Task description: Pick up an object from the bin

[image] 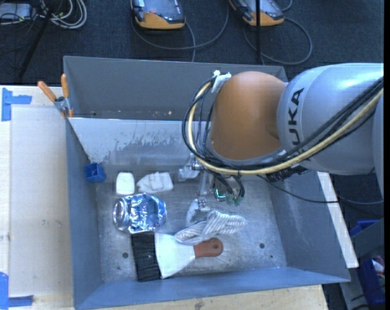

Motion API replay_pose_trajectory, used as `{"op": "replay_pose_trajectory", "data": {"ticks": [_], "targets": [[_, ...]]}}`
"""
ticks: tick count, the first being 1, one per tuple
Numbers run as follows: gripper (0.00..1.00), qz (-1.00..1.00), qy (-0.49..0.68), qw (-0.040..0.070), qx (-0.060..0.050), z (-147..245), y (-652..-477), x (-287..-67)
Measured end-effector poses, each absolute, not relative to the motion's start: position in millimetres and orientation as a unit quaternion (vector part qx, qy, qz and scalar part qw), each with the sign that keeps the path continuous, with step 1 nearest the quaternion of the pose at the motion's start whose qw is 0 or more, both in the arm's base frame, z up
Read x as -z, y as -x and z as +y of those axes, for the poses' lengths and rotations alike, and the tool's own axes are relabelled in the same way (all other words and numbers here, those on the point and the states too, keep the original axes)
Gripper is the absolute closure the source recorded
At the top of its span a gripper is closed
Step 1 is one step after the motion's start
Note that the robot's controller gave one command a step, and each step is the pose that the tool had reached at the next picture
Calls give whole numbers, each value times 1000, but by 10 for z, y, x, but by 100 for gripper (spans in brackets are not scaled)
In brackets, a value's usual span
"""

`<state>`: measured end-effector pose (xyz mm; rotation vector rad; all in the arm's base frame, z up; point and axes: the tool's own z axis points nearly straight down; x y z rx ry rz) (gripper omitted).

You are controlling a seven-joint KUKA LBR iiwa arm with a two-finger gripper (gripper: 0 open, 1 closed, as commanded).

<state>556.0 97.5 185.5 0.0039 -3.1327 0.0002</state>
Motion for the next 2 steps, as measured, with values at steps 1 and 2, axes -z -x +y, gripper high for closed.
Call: {"op": "replay_pose_trajectory", "data": {"ticks": [1, 2], "targets": [[0, -1000, 0, 1, 0, 970, -5577, -1898], [100, -999, -54, 4, 1, 719, -5349, -779]]}}
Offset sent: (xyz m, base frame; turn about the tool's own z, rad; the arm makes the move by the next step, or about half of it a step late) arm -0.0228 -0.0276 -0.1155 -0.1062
